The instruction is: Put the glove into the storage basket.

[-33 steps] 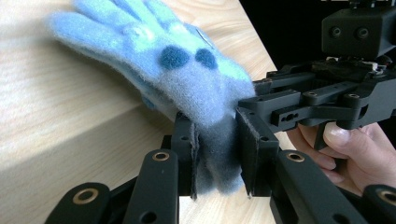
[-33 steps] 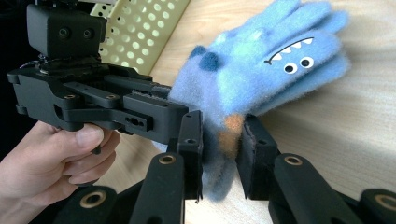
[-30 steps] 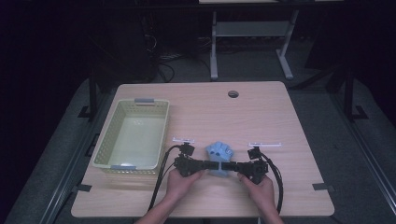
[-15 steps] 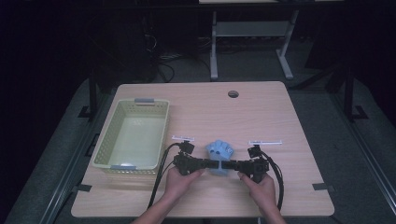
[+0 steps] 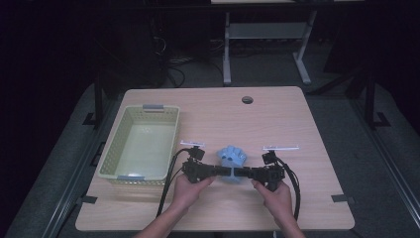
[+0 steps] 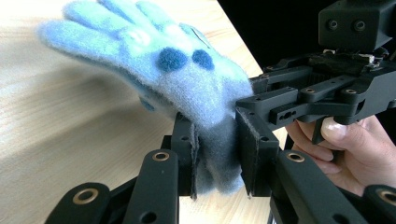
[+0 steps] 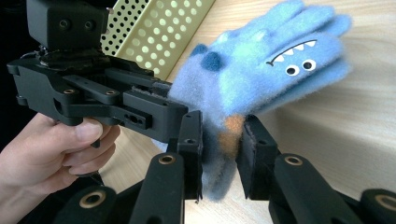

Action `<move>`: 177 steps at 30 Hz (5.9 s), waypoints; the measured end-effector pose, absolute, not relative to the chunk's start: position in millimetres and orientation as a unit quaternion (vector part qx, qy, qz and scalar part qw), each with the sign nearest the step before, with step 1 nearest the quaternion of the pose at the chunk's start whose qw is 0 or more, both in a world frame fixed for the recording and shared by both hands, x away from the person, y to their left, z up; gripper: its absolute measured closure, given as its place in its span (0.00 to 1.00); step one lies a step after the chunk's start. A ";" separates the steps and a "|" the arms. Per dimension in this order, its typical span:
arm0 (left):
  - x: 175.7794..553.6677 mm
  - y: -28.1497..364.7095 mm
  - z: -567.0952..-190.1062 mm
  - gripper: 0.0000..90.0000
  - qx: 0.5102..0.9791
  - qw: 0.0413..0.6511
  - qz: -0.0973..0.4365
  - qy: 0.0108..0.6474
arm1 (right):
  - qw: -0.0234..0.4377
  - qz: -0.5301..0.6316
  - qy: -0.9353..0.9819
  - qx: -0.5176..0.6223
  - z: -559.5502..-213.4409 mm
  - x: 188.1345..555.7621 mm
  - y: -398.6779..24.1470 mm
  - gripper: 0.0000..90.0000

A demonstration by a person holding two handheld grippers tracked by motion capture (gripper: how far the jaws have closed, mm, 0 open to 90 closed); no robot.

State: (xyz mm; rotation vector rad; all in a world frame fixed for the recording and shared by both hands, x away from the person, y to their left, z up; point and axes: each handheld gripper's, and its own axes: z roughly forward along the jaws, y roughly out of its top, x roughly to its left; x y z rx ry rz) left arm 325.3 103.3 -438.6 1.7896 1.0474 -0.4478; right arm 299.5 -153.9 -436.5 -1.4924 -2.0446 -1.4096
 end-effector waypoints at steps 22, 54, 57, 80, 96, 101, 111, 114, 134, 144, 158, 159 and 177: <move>332.5 135.8 -405.8 0.78 0.726 0.514 -0.170 0.424 | 0.119 -0.490 -0.717 -0.481 -399.4 316.0 -127.4 0.81; 339.5 193.4 -368.4 0.78 0.717 0.535 -0.142 0.424 | 0.122 -0.502 -0.737 -0.437 -359.5 339.6 -74.4 0.81; 340.6 200.5 -365.4 0.78 0.715 0.535 -0.140 0.427 | 0.124 -0.503 -0.738 -0.432 -357.1 342.1 -67.0 0.81; 344.9 252.9 -357.7 0.78 0.697 0.544 -0.130 0.449 | 0.142 -0.506 -0.748 -0.405 -350.4 363.0 -17.5 0.80; 349.5 299.0 -351.3 0.78 0.688 0.547 -0.123 0.461 | 0.152 -0.505 -0.759 -0.381 -341.9 377.8 29.0 0.81; 348.9 311.1 -351.2 0.79 0.688 0.543 -0.124 0.466 | 0.152 -0.504 -0.762 -0.377 -342.2 379.0 41.4 0.81; 348.6 331.1 -357.1 0.79 0.688 0.532 -0.123 0.478 | 0.152 -0.497 -0.769 -0.374 -349.9 381.9 65.0 0.80; 348.9 334.2 -358.9 0.79 0.688 0.532 -0.123 0.479 | 0.161 -0.496 -0.766 -0.375 -352.8 383.6 69.1 0.80; 359.5 358.1 -379.6 0.80 0.690 0.491 -0.126 0.516 | 0.187 -0.478 -0.768 -0.383 -381.6 400.1 98.1 0.80; 365.6 357.8 -386.4 0.80 0.695 0.464 -0.119 0.537 | 0.195 -0.463 -0.768 -0.396 -396.0 408.1 104.3 0.79; 368.5 355.5 -391.4 0.80 0.707 0.430 -0.111 0.550 | 0.192 -0.447 -0.775 -0.404 -406.9 410.0 109.4 0.78; 368.6 355.1 -391.7 0.80 0.708 0.427 -0.110 0.552 | 0.192 -0.446 -0.775 -0.405 -407.4 410.0 109.3 0.78; 374.4 346.5 -401.7 0.80 0.744 0.345 -0.069 0.568 | 0.165 -0.434 -0.778 -0.424 -406.5 411.3 94.1 0.80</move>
